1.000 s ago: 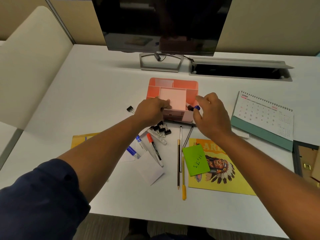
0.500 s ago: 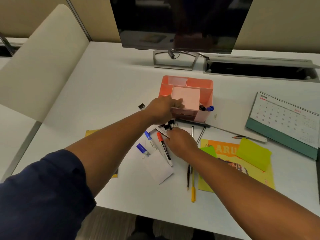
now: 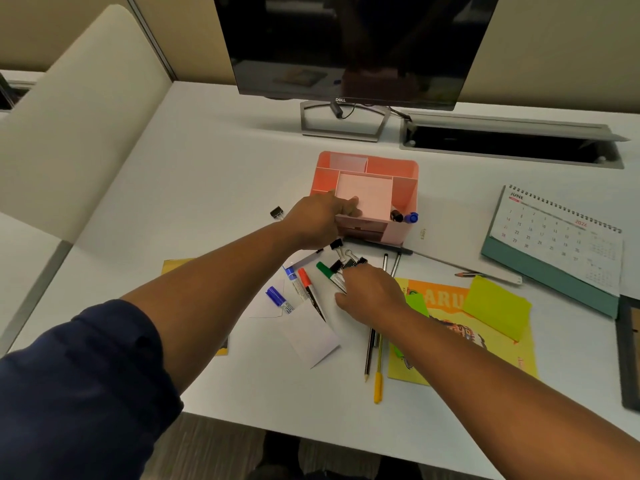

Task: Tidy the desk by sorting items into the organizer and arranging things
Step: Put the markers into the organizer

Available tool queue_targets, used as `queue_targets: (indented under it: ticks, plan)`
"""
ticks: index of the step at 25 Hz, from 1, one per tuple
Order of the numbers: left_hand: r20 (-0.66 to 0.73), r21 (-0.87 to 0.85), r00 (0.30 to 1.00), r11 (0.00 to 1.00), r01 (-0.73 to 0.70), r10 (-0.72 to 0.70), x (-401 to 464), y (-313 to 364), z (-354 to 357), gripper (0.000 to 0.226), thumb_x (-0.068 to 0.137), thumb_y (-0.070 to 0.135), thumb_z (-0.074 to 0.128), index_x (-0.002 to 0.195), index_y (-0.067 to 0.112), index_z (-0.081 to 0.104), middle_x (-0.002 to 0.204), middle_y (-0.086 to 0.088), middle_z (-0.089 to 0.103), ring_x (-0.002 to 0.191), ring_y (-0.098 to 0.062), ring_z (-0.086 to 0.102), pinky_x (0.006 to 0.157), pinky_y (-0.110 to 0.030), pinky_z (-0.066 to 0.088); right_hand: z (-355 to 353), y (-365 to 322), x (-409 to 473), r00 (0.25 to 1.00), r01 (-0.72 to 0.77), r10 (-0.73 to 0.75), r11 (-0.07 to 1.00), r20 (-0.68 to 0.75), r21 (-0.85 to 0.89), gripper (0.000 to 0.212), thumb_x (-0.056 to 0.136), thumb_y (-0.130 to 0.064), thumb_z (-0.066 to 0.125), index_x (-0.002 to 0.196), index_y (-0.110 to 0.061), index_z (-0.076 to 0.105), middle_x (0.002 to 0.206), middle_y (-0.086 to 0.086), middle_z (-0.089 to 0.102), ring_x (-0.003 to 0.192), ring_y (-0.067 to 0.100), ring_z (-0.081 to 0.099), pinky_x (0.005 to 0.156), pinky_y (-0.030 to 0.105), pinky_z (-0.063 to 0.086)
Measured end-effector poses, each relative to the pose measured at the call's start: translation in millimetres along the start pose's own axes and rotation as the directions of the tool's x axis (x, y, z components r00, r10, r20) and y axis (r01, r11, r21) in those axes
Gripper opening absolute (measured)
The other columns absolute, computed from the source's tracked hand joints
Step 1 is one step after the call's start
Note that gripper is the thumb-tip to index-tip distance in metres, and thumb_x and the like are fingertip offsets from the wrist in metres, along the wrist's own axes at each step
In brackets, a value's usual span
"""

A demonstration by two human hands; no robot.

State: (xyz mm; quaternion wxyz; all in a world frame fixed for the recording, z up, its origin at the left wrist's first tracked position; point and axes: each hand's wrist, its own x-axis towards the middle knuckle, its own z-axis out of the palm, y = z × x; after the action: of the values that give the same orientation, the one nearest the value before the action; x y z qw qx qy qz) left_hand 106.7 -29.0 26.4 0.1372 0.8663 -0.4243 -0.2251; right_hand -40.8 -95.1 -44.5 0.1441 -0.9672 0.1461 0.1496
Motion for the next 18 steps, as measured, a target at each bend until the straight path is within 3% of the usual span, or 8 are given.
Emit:
queue_targets:
  ticks: [4,7,11,14,18]
  plan:
    - [0.005,0.014,1.000,1.000,-0.003,0.003,3,-2,2,0.055,0.097,0.005,0.054,0.148,0.023,0.048,0.147,-0.002,0.054,0.134,-0.029,0.048,0.105,-0.036,0.042,10,-10,7,0.998,0.039,-0.037,0.998,-0.047,0.051,0.024,0.100,-0.025,0.048,0.112,-0.010,0.062,0.107,0.011,0.068,0.094,0.030,0.066,0.067,0.033,0.043]
    - [-0.020,0.014,1.000,1.000,-0.006,0.007,4,0,3,0.057,0.096,0.001,0.054,0.148,0.022,0.048,0.146,0.000,0.055,0.132,-0.027,0.050,0.105,-0.035,0.043,0,-9,-3,0.994,0.014,0.001,0.990,-0.108,0.141,0.019,0.094,-0.028,0.051,0.094,-0.013,0.063,0.085,0.007,0.065,0.077,0.028,0.063,0.058,0.030,0.037]
    - [-0.051,0.010,0.998,1.000,-0.029,0.030,5,-6,4,0.043,0.099,0.010,0.053,0.141,0.021,0.056,0.138,-0.001,0.062,0.124,-0.026,0.056,0.096,-0.032,0.045,-42,2,-23,0.964,-0.021,0.132,0.904,-0.233,0.426,0.017,0.085,-0.031,0.059,0.076,-0.019,0.051,0.063,-0.002,0.055,0.056,0.018,0.050,0.048,0.028,0.034]
    - [-0.084,0.025,0.993,0.996,-0.085,0.086,5,-8,4,0.035,0.102,0.016,0.051,0.135,0.017,0.062,0.131,-0.004,0.067,0.115,-0.026,0.061,0.090,-0.032,0.047,-78,19,-33,0.882,0.080,0.207,0.821,-0.424,0.566,0.008,0.083,-0.026,0.066,0.083,-0.019,0.062,0.063,0.000,0.062,0.058,0.020,0.057,0.053,0.036,0.049]
    - [-0.114,0.025,0.987,0.993,-0.114,0.116,5,-12,4,0.033,0.101,0.013,0.052,0.131,0.016,0.065,0.133,-0.001,0.066,0.121,-0.025,0.060,0.093,-0.032,0.047,-111,51,-26,0.723,0.146,0.237,0.866,-0.649,0.479,0.018,0.088,-0.022,0.071,0.103,-0.013,0.075,0.088,0.006,0.074,0.076,0.021,0.066,0.071,0.040,0.058]
